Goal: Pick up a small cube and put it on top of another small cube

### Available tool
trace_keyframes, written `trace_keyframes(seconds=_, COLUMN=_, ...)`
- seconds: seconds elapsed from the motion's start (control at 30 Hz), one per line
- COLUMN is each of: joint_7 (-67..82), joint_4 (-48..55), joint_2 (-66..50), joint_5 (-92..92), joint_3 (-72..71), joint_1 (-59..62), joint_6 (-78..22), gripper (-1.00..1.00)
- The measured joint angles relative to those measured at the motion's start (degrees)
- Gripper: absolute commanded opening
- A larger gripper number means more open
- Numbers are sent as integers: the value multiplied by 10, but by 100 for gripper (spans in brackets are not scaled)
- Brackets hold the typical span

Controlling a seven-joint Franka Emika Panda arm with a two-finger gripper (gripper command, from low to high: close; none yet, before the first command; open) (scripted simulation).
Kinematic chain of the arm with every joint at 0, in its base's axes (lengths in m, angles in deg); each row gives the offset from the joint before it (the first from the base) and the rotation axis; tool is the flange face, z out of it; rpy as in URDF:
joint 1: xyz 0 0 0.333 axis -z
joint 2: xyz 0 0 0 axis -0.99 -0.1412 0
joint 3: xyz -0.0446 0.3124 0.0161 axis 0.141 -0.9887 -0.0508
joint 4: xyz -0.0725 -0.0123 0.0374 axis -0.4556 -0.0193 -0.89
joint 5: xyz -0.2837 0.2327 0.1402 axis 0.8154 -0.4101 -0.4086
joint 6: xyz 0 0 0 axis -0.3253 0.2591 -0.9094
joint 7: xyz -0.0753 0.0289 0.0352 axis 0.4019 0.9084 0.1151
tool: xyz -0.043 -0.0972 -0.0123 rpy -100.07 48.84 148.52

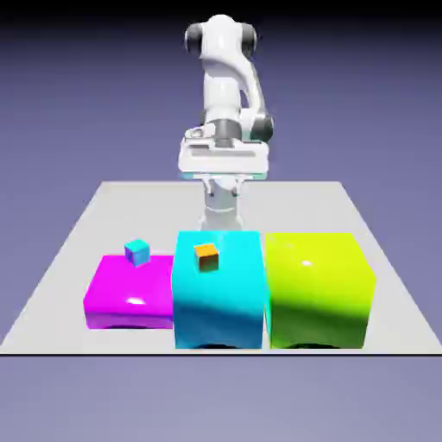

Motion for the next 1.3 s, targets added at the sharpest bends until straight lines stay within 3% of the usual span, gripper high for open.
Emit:
trace_keyframes(seconds=0.37, joint_7=-36, joint_4=27, joint_2=-120, joint_5=-46, joint_3=-188, joint_1=-228, joint_6=-220, gripper=0)
trace_keyframes(seconds=0.4, joint_7=-119, joint_4=29, joint_2=-136, joint_5=3, joint_3=-208, joint_1=-234, joint_6=-233, gripper=0)
trace_keyframes(seconds=0.43, joint_7=-42, joint_4=27, joint_2=-156, joint_5=-20, joint_3=-229, joint_1=-234, joint_6=-268, gripper=0)
trace_keyframes(seconds=0.5, joint_7=-46, joint_4=27, joint_2=-192, joint_5=9, joint_3=-269, joint_1=-233, joint_6=-314, gripper=0)
trace_keyframes(seconds=1.3, joint_7=-65, joint_4=1, joint_2=-569, joint_5=607, joint_3=-571, joint_1=130, joint_6=-724, gripper=0)
